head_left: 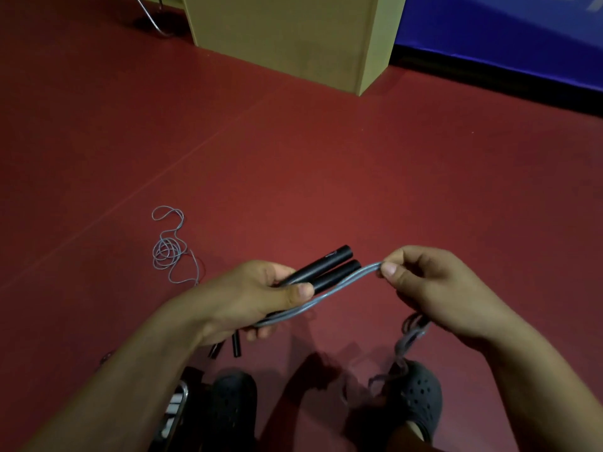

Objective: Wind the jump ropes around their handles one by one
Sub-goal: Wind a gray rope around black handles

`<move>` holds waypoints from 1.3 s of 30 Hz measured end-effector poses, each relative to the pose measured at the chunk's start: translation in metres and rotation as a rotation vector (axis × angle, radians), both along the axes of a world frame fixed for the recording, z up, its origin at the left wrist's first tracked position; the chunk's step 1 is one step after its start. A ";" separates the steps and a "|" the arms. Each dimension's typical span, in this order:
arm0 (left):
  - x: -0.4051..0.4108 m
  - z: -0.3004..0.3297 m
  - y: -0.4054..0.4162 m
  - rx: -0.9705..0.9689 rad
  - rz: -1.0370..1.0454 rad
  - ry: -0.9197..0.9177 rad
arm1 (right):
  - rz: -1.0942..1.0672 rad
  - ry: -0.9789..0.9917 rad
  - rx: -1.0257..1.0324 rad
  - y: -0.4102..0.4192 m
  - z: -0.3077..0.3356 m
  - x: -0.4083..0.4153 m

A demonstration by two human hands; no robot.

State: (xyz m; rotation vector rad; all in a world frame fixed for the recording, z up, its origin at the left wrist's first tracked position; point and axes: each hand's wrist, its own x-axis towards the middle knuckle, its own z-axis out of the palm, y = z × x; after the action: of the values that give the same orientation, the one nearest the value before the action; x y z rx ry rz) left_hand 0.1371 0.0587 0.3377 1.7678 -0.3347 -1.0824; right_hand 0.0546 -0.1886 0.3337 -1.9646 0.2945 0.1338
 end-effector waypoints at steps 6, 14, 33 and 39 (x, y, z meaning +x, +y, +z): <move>0.000 -0.005 -0.004 0.041 -0.095 0.028 | -0.193 -0.172 -0.439 0.013 -0.009 0.010; 0.003 0.003 -0.004 -0.035 -0.239 0.071 | -0.374 -0.025 0.259 0.019 -0.005 0.021; 0.003 0.009 -0.003 -0.344 0.004 0.190 | -0.038 -0.072 0.168 0.056 -0.016 0.018; 0.005 0.009 -0.007 -0.212 0.108 0.122 | -0.041 -0.079 0.098 0.062 -0.013 0.016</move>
State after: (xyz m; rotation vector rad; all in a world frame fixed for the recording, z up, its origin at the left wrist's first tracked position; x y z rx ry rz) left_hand 0.1419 0.0522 0.3462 1.5081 -0.2654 -1.0326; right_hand 0.0711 -0.1266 0.3205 -1.8607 0.2717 0.0434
